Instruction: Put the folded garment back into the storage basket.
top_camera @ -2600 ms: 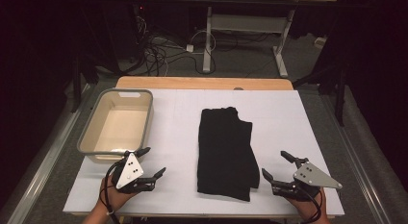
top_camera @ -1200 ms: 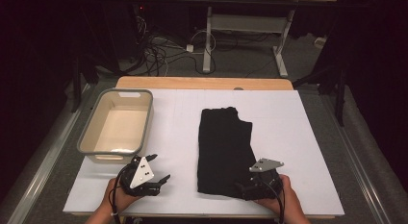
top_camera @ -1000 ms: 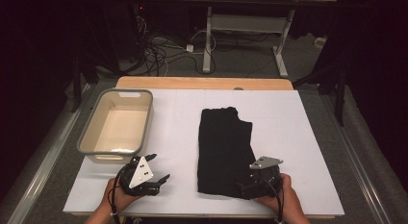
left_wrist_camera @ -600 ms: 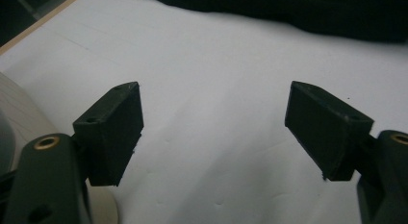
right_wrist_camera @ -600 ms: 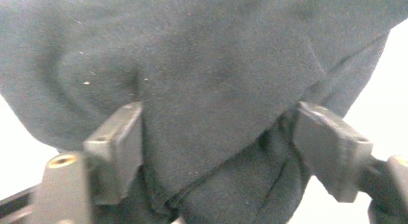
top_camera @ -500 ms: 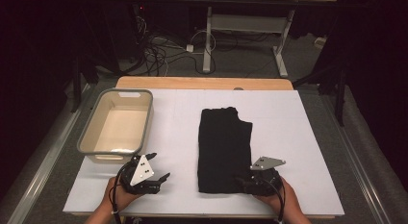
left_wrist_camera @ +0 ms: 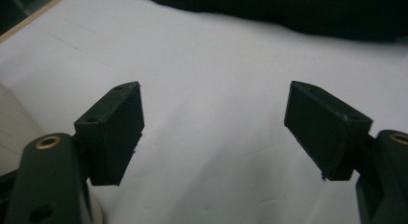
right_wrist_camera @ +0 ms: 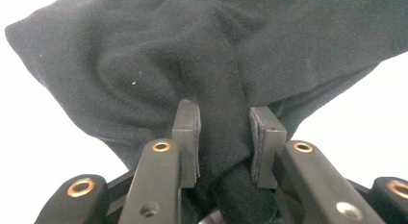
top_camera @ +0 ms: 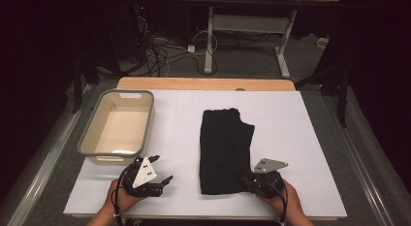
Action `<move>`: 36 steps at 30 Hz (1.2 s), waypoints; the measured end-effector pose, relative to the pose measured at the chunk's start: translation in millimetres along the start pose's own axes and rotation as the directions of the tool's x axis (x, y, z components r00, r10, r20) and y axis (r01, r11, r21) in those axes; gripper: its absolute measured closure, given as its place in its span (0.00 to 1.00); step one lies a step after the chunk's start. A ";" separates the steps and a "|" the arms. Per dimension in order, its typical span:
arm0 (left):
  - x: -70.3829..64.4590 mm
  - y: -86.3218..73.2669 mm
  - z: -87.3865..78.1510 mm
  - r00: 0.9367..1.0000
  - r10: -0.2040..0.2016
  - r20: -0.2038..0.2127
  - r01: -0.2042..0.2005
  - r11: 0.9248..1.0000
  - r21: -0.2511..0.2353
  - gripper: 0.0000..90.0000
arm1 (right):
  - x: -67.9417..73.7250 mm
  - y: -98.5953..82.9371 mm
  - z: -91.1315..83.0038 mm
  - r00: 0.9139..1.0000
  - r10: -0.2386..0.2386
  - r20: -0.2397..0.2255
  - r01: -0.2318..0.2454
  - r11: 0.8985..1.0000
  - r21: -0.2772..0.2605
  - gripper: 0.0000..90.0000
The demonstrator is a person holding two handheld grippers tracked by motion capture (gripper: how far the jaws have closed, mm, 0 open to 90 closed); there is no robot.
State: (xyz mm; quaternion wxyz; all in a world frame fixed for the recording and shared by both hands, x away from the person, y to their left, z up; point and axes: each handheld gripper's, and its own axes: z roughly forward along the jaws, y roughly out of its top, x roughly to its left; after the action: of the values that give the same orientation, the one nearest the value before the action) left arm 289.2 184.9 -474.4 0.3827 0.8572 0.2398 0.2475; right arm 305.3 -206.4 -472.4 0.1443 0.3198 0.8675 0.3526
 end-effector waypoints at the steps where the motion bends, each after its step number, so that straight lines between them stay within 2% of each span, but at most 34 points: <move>1: -0.6 0.6 0.4 1.000 0.001 0.000 -0.001 1.000 0.000 0.23 | 0.5 -0.1 -0.2 1.000 -0.007 0.003 0.007 1.000 0.001 0.78; 6: -3.6 2.9 0.8 1.000 0.007 -0.001 -0.007 1.000 -0.001 0.23 | 1.3 -0.4 -0.2 1.000 -0.026 0.005 0.026 1.000 -0.003 0.79; 12: -5.0 4.6 -0.7 1.000 0.010 -0.006 -0.010 1.000 -0.009 0.23 | 0.3 -0.6 -0.2 1.000 -0.023 -0.002 0.023 1.000 -0.005 0.79; 23: -3.1 8.8 -1.8 1.000 -0.009 -0.015 0.009 1.000 -0.015 0.23 | 0.0 -0.9 0.0 1.000 -0.026 -0.005 0.026 1.000 -0.009 0.79; 28: -5.3 11.8 -3.0 1.000 -0.001 -0.020 0.001 1.000 -0.015 0.24 | 0.3 -1.0 -0.2 1.000 -0.025 -0.003 0.025 1.000 -0.007 0.79; 31: -5.0 15.6 -2.4 1.000 -0.009 -0.015 0.009 1.000 -0.028 0.24 | 0.5 -1.1 -0.2 1.000 -0.026 -0.002 0.026 1.000 -0.006 0.79; 33: -6.1 20.5 -0.6 1.000 0.004 -0.021 -0.005 1.000 -0.027 0.24 | 0.5 -1.1 -0.3 1.000 -0.026 -0.001 0.026 1.000 -0.007 0.78; 36: -4.0 37.3 2.2 1.000 -0.009 0.000 0.009 0.998 -0.062 0.24 | 1.0 -1.4 -0.2 1.000 -0.028 0.002 0.028 1.000 -0.010 0.78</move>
State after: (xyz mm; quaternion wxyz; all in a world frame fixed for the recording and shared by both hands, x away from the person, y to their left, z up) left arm 295.8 159.2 -447.8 0.4102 0.8438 0.2359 0.2533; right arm 303.8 -206.6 -473.4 0.1519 0.3072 0.8699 0.3547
